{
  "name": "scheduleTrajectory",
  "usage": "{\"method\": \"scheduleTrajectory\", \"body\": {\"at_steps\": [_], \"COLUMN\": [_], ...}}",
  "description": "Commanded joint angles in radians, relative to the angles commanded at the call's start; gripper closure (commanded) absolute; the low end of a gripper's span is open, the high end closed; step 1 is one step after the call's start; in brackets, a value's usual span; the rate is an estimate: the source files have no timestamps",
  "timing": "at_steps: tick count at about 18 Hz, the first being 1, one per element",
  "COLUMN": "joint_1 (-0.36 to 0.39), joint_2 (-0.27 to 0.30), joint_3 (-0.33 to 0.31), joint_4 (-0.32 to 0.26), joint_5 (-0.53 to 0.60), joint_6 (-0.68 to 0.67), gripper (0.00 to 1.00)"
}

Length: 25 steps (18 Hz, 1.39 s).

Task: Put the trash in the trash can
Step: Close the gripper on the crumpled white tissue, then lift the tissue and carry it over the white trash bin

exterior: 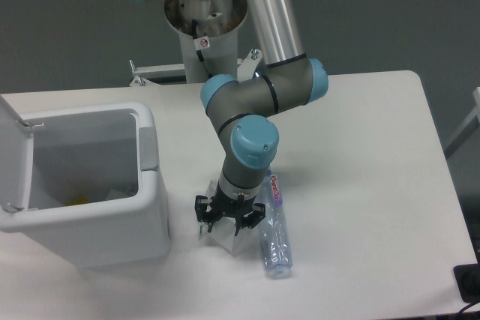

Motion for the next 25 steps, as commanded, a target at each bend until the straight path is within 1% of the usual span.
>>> {"method": "scheduleTrajectory", "body": {"at_steps": [3,5,7,9,10,11,13,14,16,17,18,20,21,22,23,25], "joint_1": [0.000,0.002,0.009,0.041,0.052,0.066,0.083,0.087,0.126,0.133,0.138,0.134,0.126,0.111,0.097,0.065], "joint_2": [0.018,0.061,0.104,0.146,0.161,0.182,0.192,0.193,0.196,0.199,0.215,0.274,0.335,0.383,0.420,0.465], "joint_3": [0.012,0.018,0.032,0.044,0.049,0.070,0.138,0.182,0.253,0.279,0.296,0.287,0.255,0.223,0.204,0.167], "joint_4": [0.008,0.008,0.006,0.006,0.006,0.006,0.006,0.006,0.006,0.006,0.006,0.006,0.005,0.003,-0.003,-0.008], "joint_5": [-0.002,-0.018,-0.076,-0.181,-0.199,-0.212,-0.233,-0.260,-0.334,-0.362,-0.368,-0.368,-0.368,-0.364,-0.356,-0.351], "joint_6": [-0.003,-0.002,0.000,-0.006,-0.009,-0.027,-0.070,-0.115,-0.237,-0.289,-0.323,-0.388,-0.408,-0.428,-0.434,-0.436], "gripper": [0.99,1.00,1.00,1.00,1.00,1.00,1.00,1.00,1.00,1.00,1.00,1.00,1.00,1.00,1.00,1.00]}}
